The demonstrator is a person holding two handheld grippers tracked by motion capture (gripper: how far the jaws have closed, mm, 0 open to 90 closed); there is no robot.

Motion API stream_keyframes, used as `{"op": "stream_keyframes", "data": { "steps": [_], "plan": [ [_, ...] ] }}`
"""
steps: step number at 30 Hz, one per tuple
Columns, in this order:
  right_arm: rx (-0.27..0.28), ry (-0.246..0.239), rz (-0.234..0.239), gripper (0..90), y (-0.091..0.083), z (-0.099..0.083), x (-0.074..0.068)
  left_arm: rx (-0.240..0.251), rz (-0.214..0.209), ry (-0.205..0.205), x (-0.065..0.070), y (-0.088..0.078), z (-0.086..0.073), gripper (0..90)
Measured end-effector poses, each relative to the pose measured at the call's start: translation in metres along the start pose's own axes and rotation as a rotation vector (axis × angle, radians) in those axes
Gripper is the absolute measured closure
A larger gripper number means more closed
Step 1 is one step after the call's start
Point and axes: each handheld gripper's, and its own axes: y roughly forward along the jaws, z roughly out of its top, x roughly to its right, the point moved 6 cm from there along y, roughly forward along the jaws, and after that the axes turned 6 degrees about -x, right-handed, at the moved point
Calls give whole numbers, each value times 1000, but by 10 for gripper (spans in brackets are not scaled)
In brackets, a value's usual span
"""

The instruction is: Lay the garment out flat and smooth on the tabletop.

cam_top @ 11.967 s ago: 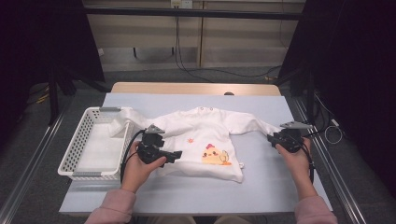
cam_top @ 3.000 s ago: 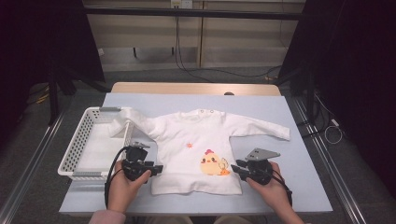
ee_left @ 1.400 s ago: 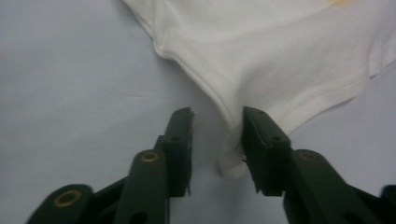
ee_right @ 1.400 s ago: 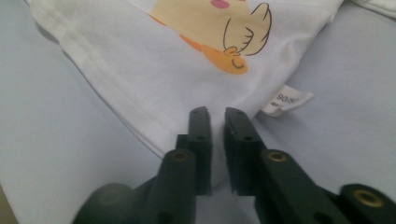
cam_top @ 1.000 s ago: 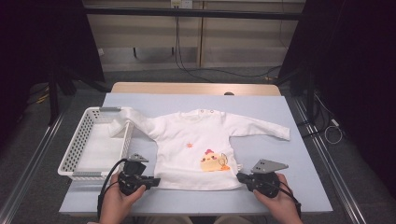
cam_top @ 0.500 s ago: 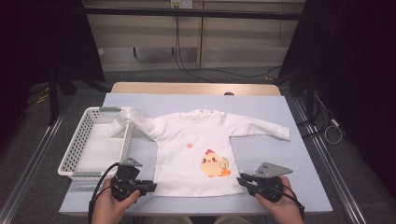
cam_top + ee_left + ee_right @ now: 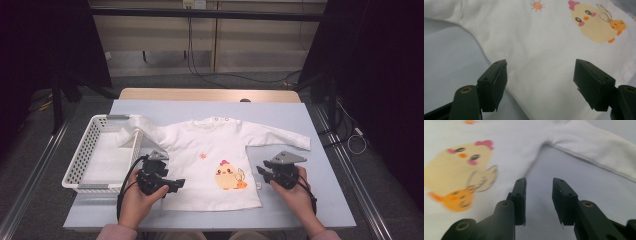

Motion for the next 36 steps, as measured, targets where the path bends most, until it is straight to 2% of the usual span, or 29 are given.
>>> {"op": "stream_keyframes", "data": {
  "steps": [1,2,4,5,6,7,11,12,13,15,16,17,18,20,21,23,24,25,26,27,29,33,36],
  "plan": [
    [-1,27,-26,655,2,2,10,9,-4,-30,1,3,3,253],
    [5,51,-54,657,4,3,22,13,-10,-31,1,5,4,238],
    [17,100,-84,672,8,5,42,31,-17,-28,1,7,7,235],
    [21,111,-112,681,9,6,51,13,-8,-3,-1,6,6,229],
    [25,125,-121,698,10,7,57,20,-13,-4,-1,6,6,222],
    [26,141,-132,709,11,9,64,54,-28,-24,0,7,8,217],
    [59,167,-188,839,21,22,86,46,-36,-1,-4,4,8,199],
    [55,168,-198,864,24,25,89,66,-51,-52,0,4,8,194],
    [60,171,-206,898,26,29,92,69,-54,-57,1,4,9,186],
    [82,189,-200,900,31,37,95,62,-38,-2,-4,3,9,183],
    [99,194,-209,900,34,43,97,82,-44,-26,-2,3,11,183],
    [100,188,-216,900,36,46,99,49,-42,18,-6,2,9,182],
    [94,181,-219,900,41,50,102,54,-44,18,-7,3,9,179],
    [71,184,-221,900,51,51,105,74,-57,-17,-5,5,10,178],
    [59,183,-226,900,54,50,106,55,-58,8,-7,4,9,176],
    [4,189,-234,900,63,43,109,51,-59,7,-8,4,8,175],
    [-41,170,-264,900,69,36,112,67,-48,-6,-7,5,9,175],
    [-43,186,-261,900,70,34,115,72,-73,-39,-4,3,9,175],
    [-45,201,-280,900,68,34,118,77,-63,-21,-5,3,9,172],
    [-52,196,-295,900,68,34,119,58,-56,9,-7,2,8,173],
    [-56,196,-285,900,67,33,119,45,-47,8,-8,1,8,171],
    [-65,221,-252,900,62,32,116,65,-49,-8,-8,-1,10,147],
    [-39,235,-197,860,56,33,109,60,-53,-6,-8,-4,11,134]
  ]
}}
